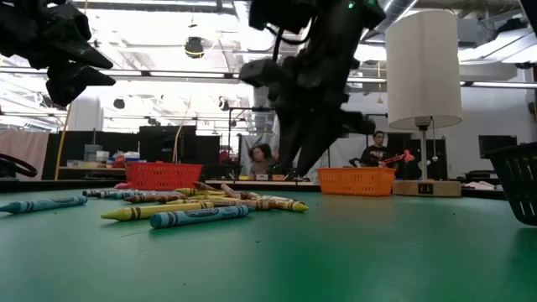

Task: Sort crayons
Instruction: Put the black crayon into the black bin

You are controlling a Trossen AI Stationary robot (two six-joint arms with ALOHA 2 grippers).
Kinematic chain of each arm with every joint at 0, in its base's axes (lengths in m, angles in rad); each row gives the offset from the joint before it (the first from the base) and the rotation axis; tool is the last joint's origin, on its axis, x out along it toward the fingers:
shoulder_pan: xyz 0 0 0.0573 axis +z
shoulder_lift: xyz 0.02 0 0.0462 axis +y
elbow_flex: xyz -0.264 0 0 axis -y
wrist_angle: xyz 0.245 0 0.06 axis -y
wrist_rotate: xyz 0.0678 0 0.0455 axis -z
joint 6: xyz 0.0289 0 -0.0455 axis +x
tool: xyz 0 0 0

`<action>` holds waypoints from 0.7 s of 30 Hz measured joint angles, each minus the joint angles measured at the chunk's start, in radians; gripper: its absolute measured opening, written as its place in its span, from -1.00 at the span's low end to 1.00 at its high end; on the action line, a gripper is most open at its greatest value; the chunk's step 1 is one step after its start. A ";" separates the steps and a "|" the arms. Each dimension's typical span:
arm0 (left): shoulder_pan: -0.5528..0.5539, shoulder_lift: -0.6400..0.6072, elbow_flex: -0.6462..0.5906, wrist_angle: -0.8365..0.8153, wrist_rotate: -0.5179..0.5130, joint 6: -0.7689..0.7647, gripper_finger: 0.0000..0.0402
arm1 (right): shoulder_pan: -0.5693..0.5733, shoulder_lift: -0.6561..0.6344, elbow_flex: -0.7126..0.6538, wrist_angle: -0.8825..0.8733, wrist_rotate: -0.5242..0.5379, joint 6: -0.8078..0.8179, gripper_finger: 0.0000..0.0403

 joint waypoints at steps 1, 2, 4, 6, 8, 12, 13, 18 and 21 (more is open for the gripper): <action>0.000 0.000 0.000 0.000 0.000 0.004 -0.33 | -0.004 0.006 0.000 0.007 0.000 -0.001 -0.46; 0.000 0.000 0.000 0.001 -0.001 0.008 -0.33 | -0.009 0.011 0.000 0.017 0.000 -0.005 -0.46; 0.000 0.000 0.000 0.000 -0.008 0.015 -0.33 | -0.021 0.020 0.000 0.033 0.001 -0.006 -0.46; 0.000 0.000 0.000 0.000 -0.010 0.018 -0.33 | -0.029 0.021 0.000 0.028 0.001 -0.017 -0.46; 0.000 0.000 0.000 0.000 -0.010 0.018 -0.33 | -0.035 0.024 0.000 0.032 0.012 -0.032 -0.46; 0.000 0.000 0.000 -0.001 -0.011 0.026 -0.33 | -0.046 0.034 0.000 0.033 0.027 -0.059 -0.46; 0.000 0.000 0.000 -0.002 -0.011 0.026 -0.33 | -0.046 0.041 0.000 0.048 0.027 -0.061 -0.46; 0.000 0.000 0.000 -0.004 0.001 0.031 -0.33 | -0.046 0.078 0.000 0.064 0.027 -0.077 -0.46; 0.000 0.000 0.000 0.000 0.021 0.060 -0.33 | -0.046 0.090 0.000 0.062 0.026 -0.079 -0.46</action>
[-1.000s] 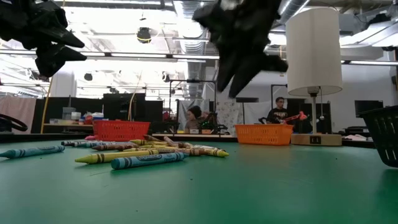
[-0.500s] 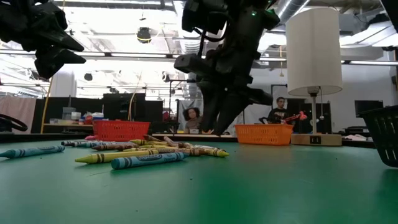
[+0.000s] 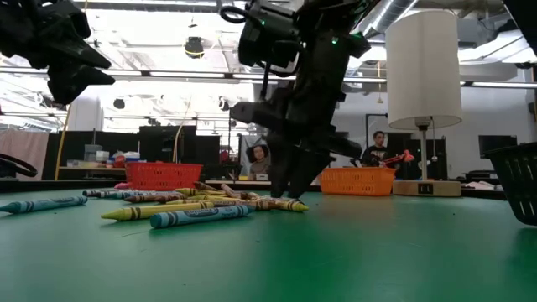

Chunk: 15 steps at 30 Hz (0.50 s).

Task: Sort crayons
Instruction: Put the black crayon into the black bin

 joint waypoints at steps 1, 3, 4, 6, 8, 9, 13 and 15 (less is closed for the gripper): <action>0.000 -0.001 0.000 0.005 0.005 0.014 -0.33 | 0.000 0.006 0.001 0.003 0.000 -0.001 -0.46; 0.000 -0.014 0.000 0.024 0.016 0.029 -0.33 | 0.000 0.009 0.001 -0.005 0.003 -0.001 -0.46; 0.000 -0.024 0.000 0.030 0.007 0.031 -0.33 | 0.000 0.010 0.001 -0.006 0.002 -0.001 -0.46; 0.000 -0.055 0.000 0.025 -0.028 0.033 -0.33 | 0.000 0.010 0.001 -0.008 0.004 -0.001 -0.47; 0.000 -0.058 0.000 0.040 -0.067 0.033 -0.33 | -0.003 0.010 0.001 -0.010 0.004 -0.001 -0.49; 0.000 -0.056 -0.001 0.039 -0.082 0.034 -0.33 | -0.005 0.010 0.001 -0.012 0.005 -0.003 -0.51; 0.000 -0.055 -0.011 0.048 -0.100 0.054 -0.33 | -0.005 0.010 0.001 -0.028 0.001 -0.002 -0.59; 0.000 -0.056 -0.014 0.043 -0.104 0.056 -0.33 | -0.005 0.010 0.001 -0.040 0.002 -0.001 -0.67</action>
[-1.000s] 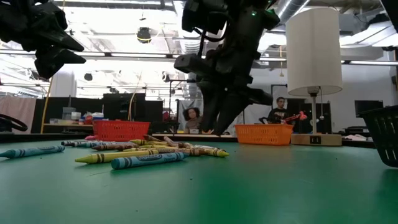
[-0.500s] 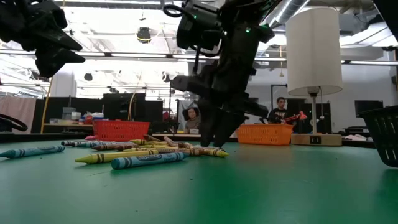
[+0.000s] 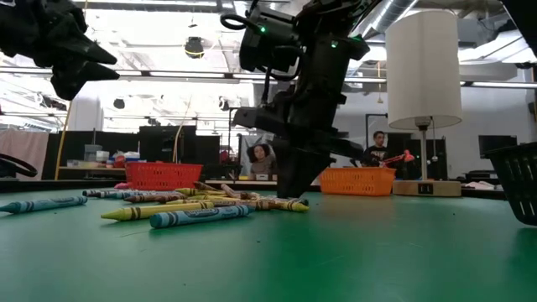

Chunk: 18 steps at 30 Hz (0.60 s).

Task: Sort crayons
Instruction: Put the black crayon into the black bin

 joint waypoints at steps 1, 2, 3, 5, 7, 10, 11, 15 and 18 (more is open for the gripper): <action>0.000 0.001 0.000 0.004 -0.004 0.003 -0.33 | 0.000 0.000 0.000 -0.004 0.000 0.000 -0.73; 0.000 0.002 -0.001 0.009 -0.007 0.009 -0.33 | 0.000 0.000 0.000 -0.008 0.000 0.000 -0.80; 0.000 0.002 -0.010 0.026 -0.010 0.014 -0.33 | 0.000 -0.001 0.001 -0.015 -0.001 0.000 -0.87; 0.000 0.002 -0.026 0.055 -0.010 0.015 -0.33 | 0.000 -0.001 0.001 -0.017 -0.006 0.000 -0.96; 0.000 0.002 -0.041 0.085 -0.010 0.016 -0.33 | 0.000 -0.002 0.002 -0.019 -0.016 0.001 -0.96; 0.000 0.002 -0.069 0.105 -0.005 0.014 -0.33 | 0.006 -0.009 0.017 -0.034 -0.019 -0.012 -0.98; 0.000 0.002 -0.072 0.105 -0.004 0.014 -0.33 | 0.009 -0.016 0.022 -0.051 -0.024 -0.026 -0.98; 0.000 0.001 -0.074 0.112 -0.004 0.015 -0.33 | 0.018 -0.076 0.065 -0.116 -0.028 -0.069 -0.99; 0.000 0.002 -0.075 0.112 -0.004 0.014 -0.33 | 0.032 -0.145 0.072 -0.200 -0.005 -0.100 -0.99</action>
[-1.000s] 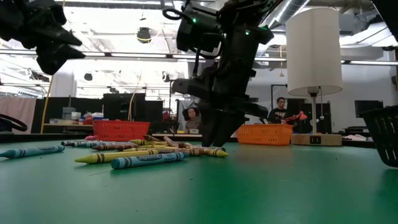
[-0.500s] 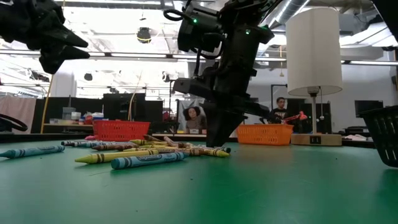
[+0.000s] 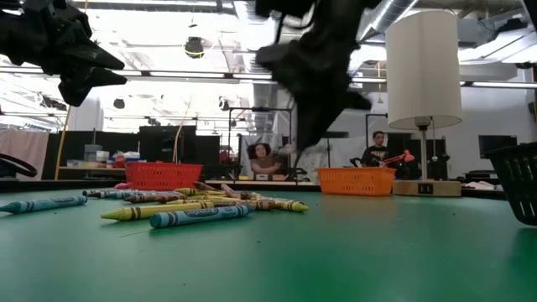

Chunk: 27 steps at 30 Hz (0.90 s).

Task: Sort crayons
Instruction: Put the black crayon into the black bin

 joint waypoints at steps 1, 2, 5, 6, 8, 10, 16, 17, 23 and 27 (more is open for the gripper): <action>0.000 0.000 0.000 0.000 0.000 0.000 -0.33 | 0.006 -0.021 0.000 -0.024 0.006 -0.008 -0.99; 0.000 0.000 0.000 0.000 0.000 0.000 -0.33 | 0.013 -0.048 0.000 -0.048 0.013 -0.011 -0.99; 0.000 0.000 0.000 0.000 0.000 -0.001 -0.33 | 0.048 -0.138 0.000 -0.166 0.054 -0.034 -1.00; 0.000 0.000 0.000 0.000 0.000 -0.001 -0.33 | 0.062 -0.166 0.000 -0.208 0.065 -0.052 -1.00; 0.000 0.000 0.000 0.000 0.000 -0.004 -0.33 | 0.092 -0.215 0.000 -0.288 0.079 -0.064 -1.00; 0.000 0.000 0.000 -0.001 0.000 -0.009 -0.33 | 0.125 -0.262 0.000 -0.365 0.085 -0.064 -1.00; 0.000 0.000 0.000 0.000 -0.008 -0.016 -0.33 | 0.226 -0.394 0.000 -0.534 0.087 -0.007 -1.00; 0.000 0.000 0.000 0.000 -0.009 -0.018 -0.33 | 0.241 -0.413 0.000 -0.553 0.090 0.001 -1.00; 0.000 0.000 0.000 0.000 -0.015 -0.026 -0.33 | 0.332 -0.540 -0.053 -0.594 0.166 0.063 -1.00; 0.000 0.000 0.000 -0.001 -0.027 -0.049 -0.33 | 0.384 -0.630 -0.210 -0.500 0.150 0.090 -1.00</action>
